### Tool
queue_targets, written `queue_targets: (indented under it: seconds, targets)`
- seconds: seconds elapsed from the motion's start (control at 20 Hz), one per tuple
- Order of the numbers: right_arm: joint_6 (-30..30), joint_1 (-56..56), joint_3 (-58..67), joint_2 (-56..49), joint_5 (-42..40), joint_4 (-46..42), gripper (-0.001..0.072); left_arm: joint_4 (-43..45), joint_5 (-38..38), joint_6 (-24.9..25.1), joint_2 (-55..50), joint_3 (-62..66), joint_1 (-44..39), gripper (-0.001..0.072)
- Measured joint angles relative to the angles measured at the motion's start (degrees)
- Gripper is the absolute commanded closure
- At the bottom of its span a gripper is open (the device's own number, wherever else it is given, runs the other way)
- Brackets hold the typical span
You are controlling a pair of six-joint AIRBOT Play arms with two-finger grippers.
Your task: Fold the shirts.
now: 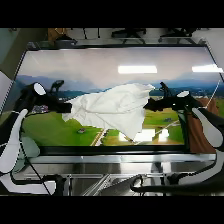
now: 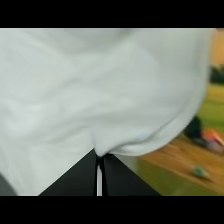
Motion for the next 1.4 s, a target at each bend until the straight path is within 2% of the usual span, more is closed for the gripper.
queue_targets:
  seconds: [0.2,0.4,0.6,0.85,1.0,1.15,1.25,1.4]
  targets:
    - [-1.16,-5.88,14.05,7.89,6.08,12.59,0.0693,0.04,-2.08,-0.02,8.70,14.49,4.37,0.0694]
    - [2.93,-14.78,30.62,14.82,8.85,21.18,0.0693,0.02,-2.97,-0.15,18.27,33.62,9.90,0.0694]
    - [6.32,-22.01,40.09,21.97,9.75,24.11,0.0693,-0.35,-0.55,0.33,28.50,43.91,14.16,0.0694]
    - [8.41,-26.08,43.10,29.20,11.32,22.86,0.0692,0.26,2.21,2.54,38.12,46.27,15.82,0.0694]
    - [9.20,-26.49,39.58,30.67,14.47,20.31,0.0693,0.48,3.45,3.19,40.13,40.72,13.14,0.0693]
    - [7.02,-24.13,28.81,30.75,15.08,19.02,0.0692,0.52,5.77,4.09,37.42,32.15,7.50,0.0693]
    - [4.04,-20.52,18.60,29.55,13.14,16.90,0.0692,0.59,8.02,4.87,31.85,27.32,3.10,0.0694]
    - [-1.36,-14.99,3.89,25.09,5.22,13.68,0.0692,0.42,11.43,5.27,18.45,24.35,-1.01,0.0694]
